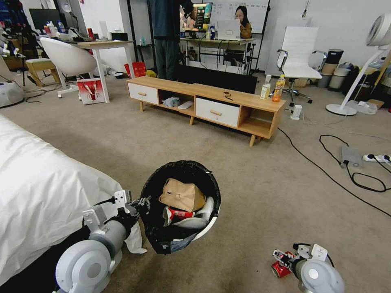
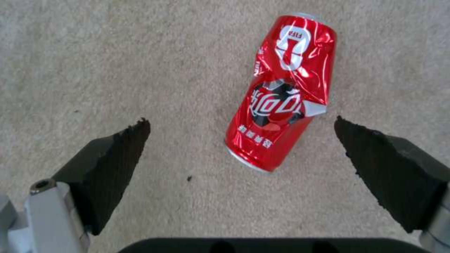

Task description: Pick up the trash bin and place the garbage on the floor into it.

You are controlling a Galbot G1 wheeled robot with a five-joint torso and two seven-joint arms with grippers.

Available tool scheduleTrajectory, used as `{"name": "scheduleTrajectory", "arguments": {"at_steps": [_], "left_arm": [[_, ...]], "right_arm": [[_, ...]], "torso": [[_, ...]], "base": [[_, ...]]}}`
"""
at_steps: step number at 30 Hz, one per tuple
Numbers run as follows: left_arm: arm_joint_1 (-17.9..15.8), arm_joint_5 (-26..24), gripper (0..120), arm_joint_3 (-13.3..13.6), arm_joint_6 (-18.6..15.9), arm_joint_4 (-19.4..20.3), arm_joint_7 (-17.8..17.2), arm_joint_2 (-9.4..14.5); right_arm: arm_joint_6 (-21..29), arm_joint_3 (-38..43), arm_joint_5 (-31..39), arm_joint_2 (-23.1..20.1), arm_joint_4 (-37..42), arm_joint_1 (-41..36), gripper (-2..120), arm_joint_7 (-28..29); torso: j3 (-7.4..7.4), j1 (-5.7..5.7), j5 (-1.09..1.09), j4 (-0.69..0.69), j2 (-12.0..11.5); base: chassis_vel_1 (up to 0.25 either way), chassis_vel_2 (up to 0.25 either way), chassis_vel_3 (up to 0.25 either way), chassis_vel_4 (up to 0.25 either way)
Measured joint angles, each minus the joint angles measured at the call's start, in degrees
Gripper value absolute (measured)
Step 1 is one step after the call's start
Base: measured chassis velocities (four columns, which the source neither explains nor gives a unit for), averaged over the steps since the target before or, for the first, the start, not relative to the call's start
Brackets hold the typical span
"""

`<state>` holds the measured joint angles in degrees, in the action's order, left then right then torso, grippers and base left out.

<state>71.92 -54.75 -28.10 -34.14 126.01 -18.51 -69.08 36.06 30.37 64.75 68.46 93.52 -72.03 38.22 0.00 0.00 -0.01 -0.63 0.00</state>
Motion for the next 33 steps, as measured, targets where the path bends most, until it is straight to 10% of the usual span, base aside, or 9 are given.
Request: {"name": "scheduleTrajectory", "arguments": {"at_steps": [33], "left_arm": [[-0.1, 0.6, 2, 1.2, 0.0, -0.7, 0.1, -0.3]], "right_arm": [[-11.2, 2.3, -12.7, 3.6, -25.5, 9.8, 100, -15.1]], "torso": [[0.0, 0.0, 0.01, 0.0, 0.0]], "base": [[0.0, 0.0, 0.0, 0.0]]}}
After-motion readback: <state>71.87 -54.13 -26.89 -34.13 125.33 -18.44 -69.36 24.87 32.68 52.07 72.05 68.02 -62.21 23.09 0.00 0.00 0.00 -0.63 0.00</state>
